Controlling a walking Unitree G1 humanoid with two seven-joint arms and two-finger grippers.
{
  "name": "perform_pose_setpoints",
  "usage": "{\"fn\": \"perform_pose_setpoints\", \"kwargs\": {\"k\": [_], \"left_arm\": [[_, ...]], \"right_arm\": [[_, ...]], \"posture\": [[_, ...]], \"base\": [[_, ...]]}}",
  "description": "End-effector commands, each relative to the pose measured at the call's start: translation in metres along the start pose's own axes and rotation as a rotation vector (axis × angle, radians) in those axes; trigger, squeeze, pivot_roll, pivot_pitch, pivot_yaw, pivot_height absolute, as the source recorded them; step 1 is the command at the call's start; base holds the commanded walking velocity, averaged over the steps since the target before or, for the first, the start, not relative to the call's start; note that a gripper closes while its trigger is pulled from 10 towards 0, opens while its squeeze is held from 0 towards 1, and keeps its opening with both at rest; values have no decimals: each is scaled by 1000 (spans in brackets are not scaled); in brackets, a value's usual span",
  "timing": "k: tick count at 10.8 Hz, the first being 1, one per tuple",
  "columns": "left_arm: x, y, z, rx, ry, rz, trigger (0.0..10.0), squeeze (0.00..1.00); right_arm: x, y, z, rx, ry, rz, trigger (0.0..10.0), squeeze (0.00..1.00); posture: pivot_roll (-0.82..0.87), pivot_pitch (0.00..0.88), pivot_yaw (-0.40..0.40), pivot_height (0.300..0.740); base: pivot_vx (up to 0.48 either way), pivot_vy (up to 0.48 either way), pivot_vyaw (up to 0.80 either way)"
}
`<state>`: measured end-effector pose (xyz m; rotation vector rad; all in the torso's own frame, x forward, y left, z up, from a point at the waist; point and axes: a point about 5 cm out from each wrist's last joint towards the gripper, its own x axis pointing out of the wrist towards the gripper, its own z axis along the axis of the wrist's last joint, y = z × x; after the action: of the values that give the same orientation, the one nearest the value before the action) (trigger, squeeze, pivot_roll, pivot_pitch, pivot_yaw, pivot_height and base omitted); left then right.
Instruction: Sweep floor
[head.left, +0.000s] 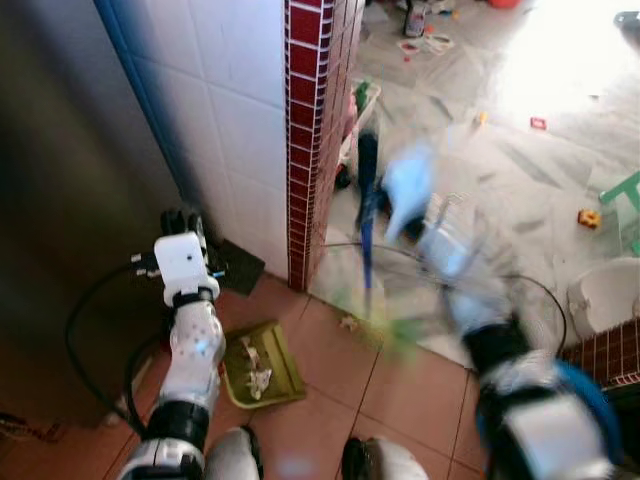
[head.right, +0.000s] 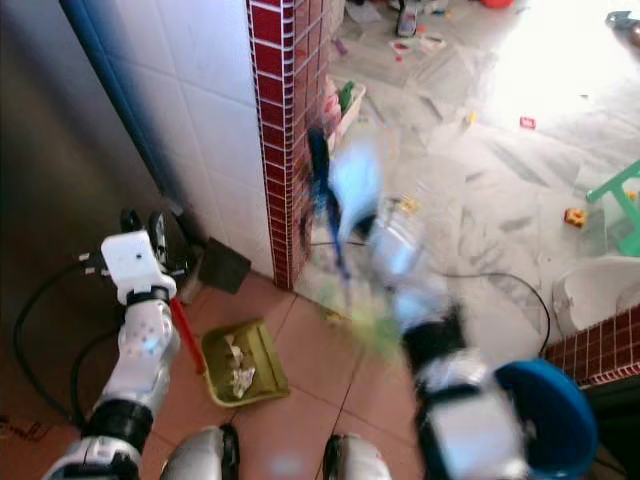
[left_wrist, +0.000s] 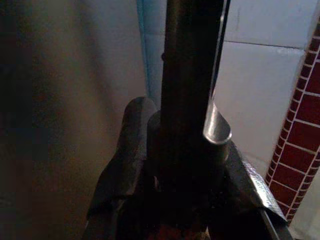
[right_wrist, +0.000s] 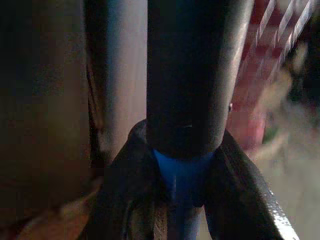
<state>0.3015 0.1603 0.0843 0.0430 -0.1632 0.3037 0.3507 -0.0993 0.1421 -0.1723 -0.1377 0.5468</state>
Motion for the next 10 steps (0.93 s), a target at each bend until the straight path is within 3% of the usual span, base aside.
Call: {"fn": "perform_pose_setpoints", "kwargs": {"k": [1,2,5,8,10], "left_arm": [[-15,-7,-19,8,114,-26,10000,0],[-15,-9,-18,2,117,-27,10000,0],[-12,-14,-18,-10,137,-52,10000,0],[-14,-31,-20,-89,196,-195,10000,0],[-14,-34,-20,-102,214,-225,10000,0]], "right_arm": [[2,5,-4,60,6,-40,10000,0],[3,24,-10,148,16,-27,10000,0],[9,43,15,248,-67,60,10000,0],[9,37,25,289,-61,-63,10000,0],[11,33,35,448,-63,-117,10000,0]], "posture": [[23,212,-62,740],[12,217,-55,740],[-14,217,-27,740],[-17,200,-16,740],[-14,184,-14,740]], "base": [[0,0,0],[0,0,0],[0,0,0],[0,0,0],[0,0,0]]}}
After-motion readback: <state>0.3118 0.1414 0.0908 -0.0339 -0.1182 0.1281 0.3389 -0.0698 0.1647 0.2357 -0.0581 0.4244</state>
